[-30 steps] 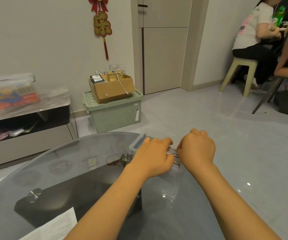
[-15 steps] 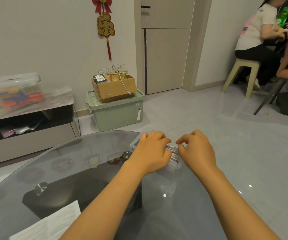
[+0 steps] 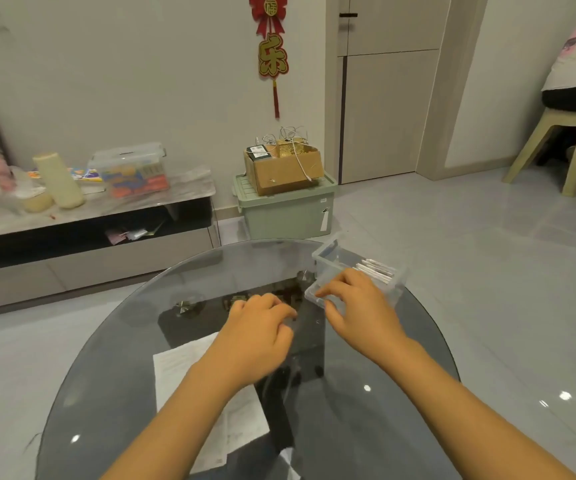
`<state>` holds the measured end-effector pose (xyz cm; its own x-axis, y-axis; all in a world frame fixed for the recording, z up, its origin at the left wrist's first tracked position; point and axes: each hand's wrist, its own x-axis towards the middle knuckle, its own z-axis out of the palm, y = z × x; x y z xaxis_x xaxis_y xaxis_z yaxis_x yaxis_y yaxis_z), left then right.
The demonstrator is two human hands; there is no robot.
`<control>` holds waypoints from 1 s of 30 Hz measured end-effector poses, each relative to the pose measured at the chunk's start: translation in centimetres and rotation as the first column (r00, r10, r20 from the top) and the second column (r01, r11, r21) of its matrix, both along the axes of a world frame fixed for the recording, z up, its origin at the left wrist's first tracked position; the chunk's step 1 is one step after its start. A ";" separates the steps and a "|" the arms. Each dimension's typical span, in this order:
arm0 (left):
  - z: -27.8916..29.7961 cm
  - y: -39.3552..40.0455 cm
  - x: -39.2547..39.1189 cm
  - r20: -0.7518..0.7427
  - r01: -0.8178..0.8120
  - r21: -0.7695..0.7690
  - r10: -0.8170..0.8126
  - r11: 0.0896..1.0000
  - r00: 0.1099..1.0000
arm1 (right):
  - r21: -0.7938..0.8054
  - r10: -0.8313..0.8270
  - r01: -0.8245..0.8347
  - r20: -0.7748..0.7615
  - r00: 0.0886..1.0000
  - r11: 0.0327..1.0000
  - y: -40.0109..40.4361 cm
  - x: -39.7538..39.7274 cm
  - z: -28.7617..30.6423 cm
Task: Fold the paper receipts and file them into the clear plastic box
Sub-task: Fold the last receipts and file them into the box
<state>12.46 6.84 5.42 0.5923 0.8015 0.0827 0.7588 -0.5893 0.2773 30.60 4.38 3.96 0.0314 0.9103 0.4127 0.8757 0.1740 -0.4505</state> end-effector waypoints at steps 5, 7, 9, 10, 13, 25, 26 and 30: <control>-1.2 -2.8 -5.0 -0.246 -0.200 -0.080 0.175 0.977 0.953 | -0.110 0.145 -0.133 0.101 0.984 0.985 -0.9 -2.4 -1.3; -1.9 -3.4 -6.2 -0.313 -0.252 -0.124 0.203 0.960 0.928 | -0.152 0.192 -0.172 0.133 0.972 0.973 -1.0 -3.0 -1.7; -2.8 -3.7 -7.0 -0.303 -0.256 -0.210 0.186 0.943 0.935 | -0.197 0.252 -0.220 0.155 0.955 0.955 -0.9 -3.5 -2.0; -3.3 -3.7 -7.0 -0.281 -0.231 -0.256 0.157 0.939 0.947 | -0.233 0.283 -0.241 0.168 0.944 0.942 -0.9 -3.6 -2.1; -4.3 -3.0 -6.7 -0.196 -0.138 -0.335 0.074 0.932 0.978 | -0.335 0.358 -0.285 0.179 0.916 0.898 -0.9 -4.0 -2.2; -4.8 -1.1 -7.7 -0.046 -0.023 -0.396 0.005 0.918 0.999 | -0.503 0.558 -0.426 0.144 0.817 0.752 -0.1 -4.6 -3.4; -4.8 -1.2 -7.9 -0.098 -0.033 -0.407 -0.008 0.913 0.995 | -0.511 0.571 -0.435 0.138 0.809 0.741 -0.2 -4.8 -3.6; -5.2 -1.4 -7.8 -0.167 -0.048 -0.403 -0.022 0.914 0.986 | -0.509 0.576 -0.453 0.106 0.811 0.732 -0.6 -5.3 -3.8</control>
